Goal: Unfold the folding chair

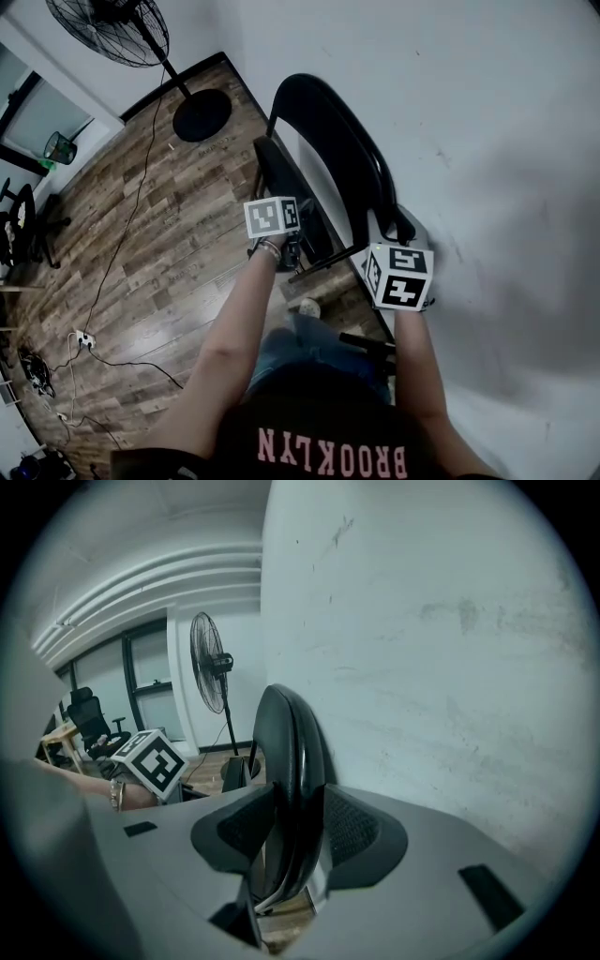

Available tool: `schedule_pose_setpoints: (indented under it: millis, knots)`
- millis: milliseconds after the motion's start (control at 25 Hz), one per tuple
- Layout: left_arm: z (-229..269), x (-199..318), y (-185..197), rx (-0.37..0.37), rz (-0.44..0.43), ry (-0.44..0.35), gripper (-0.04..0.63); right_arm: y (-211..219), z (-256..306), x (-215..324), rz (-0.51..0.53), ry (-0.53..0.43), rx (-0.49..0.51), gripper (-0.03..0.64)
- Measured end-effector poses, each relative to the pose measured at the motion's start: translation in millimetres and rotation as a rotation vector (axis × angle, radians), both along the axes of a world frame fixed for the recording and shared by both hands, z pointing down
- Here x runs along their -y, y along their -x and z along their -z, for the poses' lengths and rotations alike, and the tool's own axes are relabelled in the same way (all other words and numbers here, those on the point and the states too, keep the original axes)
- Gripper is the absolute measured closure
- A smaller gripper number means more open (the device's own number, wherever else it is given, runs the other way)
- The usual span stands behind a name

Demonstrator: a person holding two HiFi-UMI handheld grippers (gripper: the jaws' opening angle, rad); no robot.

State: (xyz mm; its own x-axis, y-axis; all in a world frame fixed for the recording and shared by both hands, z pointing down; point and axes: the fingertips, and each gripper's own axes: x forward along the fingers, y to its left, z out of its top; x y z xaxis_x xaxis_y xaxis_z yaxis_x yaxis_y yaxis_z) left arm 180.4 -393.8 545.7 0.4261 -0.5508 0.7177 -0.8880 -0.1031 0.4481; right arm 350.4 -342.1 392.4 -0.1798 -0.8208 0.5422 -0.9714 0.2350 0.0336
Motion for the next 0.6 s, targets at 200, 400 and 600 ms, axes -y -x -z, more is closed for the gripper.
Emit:
schedule_pose_setpoints:
  millis: [200,400,600]
  knots:
    - [-24.4,3.6,-7.3,-0.034,0.051,0.078,0.296,-0.2,-1.3,0.2,-0.001,0.004,0.001,0.459]
    - [-37.4,14.4,-17.2,-0.089,0.140,0.134,0.322,-0.6,-2.4,0.6,0.002,0.004,0.000,0.459]
    - [-46.6,25.5,-25.2,-0.057,0.170,0.161,0.390,0.3,-2.4,3.5,0.011,-0.001,-0.002,0.459]
